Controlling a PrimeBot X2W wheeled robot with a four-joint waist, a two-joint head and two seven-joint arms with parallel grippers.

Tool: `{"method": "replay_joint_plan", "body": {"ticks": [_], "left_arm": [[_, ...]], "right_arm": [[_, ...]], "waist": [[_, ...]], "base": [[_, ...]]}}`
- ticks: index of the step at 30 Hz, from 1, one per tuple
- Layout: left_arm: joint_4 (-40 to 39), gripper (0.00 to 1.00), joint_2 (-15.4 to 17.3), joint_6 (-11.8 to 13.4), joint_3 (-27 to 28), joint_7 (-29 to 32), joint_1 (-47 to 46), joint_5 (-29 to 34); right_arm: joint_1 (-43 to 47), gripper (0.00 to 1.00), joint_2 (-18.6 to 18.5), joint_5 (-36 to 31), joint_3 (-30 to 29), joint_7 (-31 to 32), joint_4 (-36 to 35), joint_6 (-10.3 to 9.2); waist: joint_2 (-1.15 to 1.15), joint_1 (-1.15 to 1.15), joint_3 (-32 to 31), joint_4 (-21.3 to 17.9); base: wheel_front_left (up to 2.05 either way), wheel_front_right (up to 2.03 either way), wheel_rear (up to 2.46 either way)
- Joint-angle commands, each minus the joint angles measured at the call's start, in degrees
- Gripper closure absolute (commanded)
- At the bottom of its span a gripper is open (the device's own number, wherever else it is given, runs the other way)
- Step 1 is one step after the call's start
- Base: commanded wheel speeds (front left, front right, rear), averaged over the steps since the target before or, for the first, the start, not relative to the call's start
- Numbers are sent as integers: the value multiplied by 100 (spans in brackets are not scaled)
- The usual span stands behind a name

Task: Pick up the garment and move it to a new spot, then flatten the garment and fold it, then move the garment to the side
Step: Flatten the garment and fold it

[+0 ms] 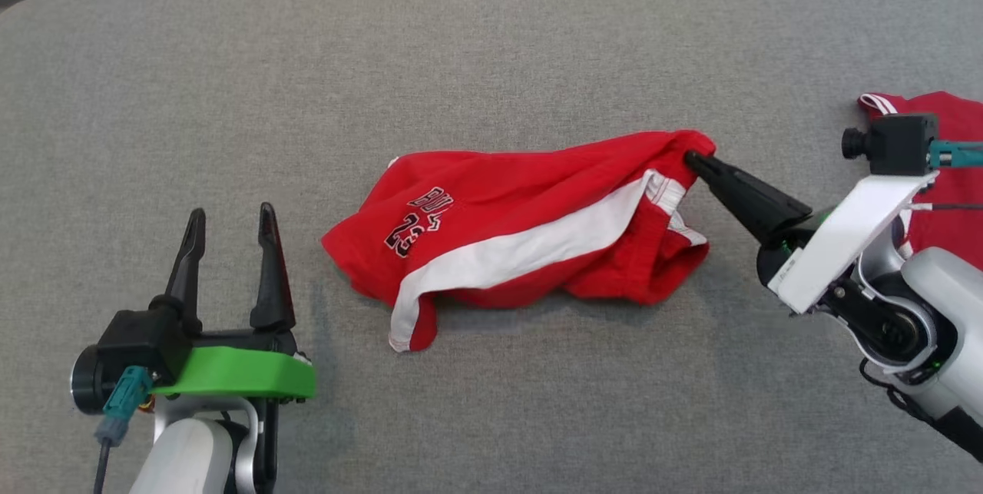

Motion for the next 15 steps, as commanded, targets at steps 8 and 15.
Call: {"method": "replay_joint_plan", "body": {"ticks": [8, 15], "left_arm": [[185, 0, -191, -172, -127, -39, -437, 113], [282, 0, -250, -253, -37, -47, -502, 206]], "right_arm": [[-369, 100, 145, 43, 173, 53, 1267, 1], [-443, 0, 243, -80, 450, -344, 1690, 1]], "waist": [[0, 0, 463, 323], [0, 0, 485, 287]], "base": [[0, 0, 0], [0, 0, 0]]}}
